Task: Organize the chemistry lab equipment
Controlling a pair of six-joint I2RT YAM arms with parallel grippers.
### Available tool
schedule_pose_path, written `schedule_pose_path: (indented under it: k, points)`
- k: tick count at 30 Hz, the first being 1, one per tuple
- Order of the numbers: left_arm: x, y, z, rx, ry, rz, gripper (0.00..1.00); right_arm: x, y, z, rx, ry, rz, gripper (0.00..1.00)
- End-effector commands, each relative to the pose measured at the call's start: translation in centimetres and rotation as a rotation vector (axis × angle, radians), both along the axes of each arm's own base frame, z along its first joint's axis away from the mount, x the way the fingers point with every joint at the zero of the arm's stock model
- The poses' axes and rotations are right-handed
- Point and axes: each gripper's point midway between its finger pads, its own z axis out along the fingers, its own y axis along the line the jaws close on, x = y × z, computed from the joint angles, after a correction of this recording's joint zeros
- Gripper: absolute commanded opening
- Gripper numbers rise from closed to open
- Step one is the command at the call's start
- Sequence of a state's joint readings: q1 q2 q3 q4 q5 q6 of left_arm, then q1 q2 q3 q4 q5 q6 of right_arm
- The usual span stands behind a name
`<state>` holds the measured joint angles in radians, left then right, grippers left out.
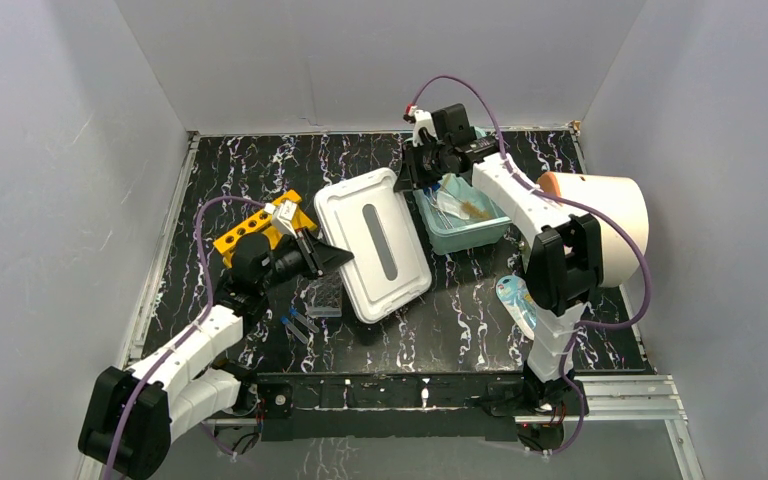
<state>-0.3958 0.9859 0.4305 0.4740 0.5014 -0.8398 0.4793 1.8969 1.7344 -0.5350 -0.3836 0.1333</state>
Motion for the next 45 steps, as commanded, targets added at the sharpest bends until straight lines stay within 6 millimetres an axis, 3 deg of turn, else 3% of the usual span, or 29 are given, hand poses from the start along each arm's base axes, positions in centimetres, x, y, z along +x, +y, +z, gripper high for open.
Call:
schedule_pose_path:
  k: [1,5,9,13,16,21,24,28,31,37,45]
  points:
    - [-0.3,-0.2,2.1,-0.013,-0.088,-0.033,0.01,0.9,1.4,4.3,0.139,-0.039,0.011,0.12]
    - [0.9,0.4,4.4,0.005,-0.127,0.031,0.0,0.9,1.1,5.0,0.169,-0.029,0.008,0.25]
    - [1.9,0.9,8.7,0.022,-0.188,0.078,0.0,0.5,0.4,6.3,0.214,-0.01,-0.01,0.59]
    - [2.7,2.1,12.4,0.088,-0.225,0.141,0.0,-0.8,0.3,9.3,0.306,-0.034,0.044,0.7]
    - [2.9,2.6,15.1,0.094,-0.256,0.174,0.0,-1.3,-0.3,10.6,0.326,-0.052,0.03,0.73]
    - [3.6,2.8,18.0,0.026,-0.239,0.23,0.0,-1.4,-3.3,12.8,0.412,-0.044,-0.1,0.81]
    - [3.9,2.3,19.6,-0.038,-0.211,0.23,0.0,-2.1,-4.8,14.9,0.531,-0.017,-0.143,0.84]
    - [4.5,1.0,22.1,-0.13,-0.175,0.193,0.0,-3.6,-5.1,15.8,0.621,0.064,-0.185,0.87]
    - [4.8,0.1,23.4,-0.188,-0.157,0.153,0.0,-4.2,-5.3,15.8,0.642,0.103,-0.223,0.86]
    - [5.0,-0.9,25.3,-0.285,-0.139,0.111,0.0,-3.9,-6.7,15.0,0.54,0.019,-0.259,0.82]
    - [5.8,-1.8,24.9,-0.304,-0.098,0.079,0.0,-2.6,-10.2,12.6,0.334,-0.07,-0.35,0.74]
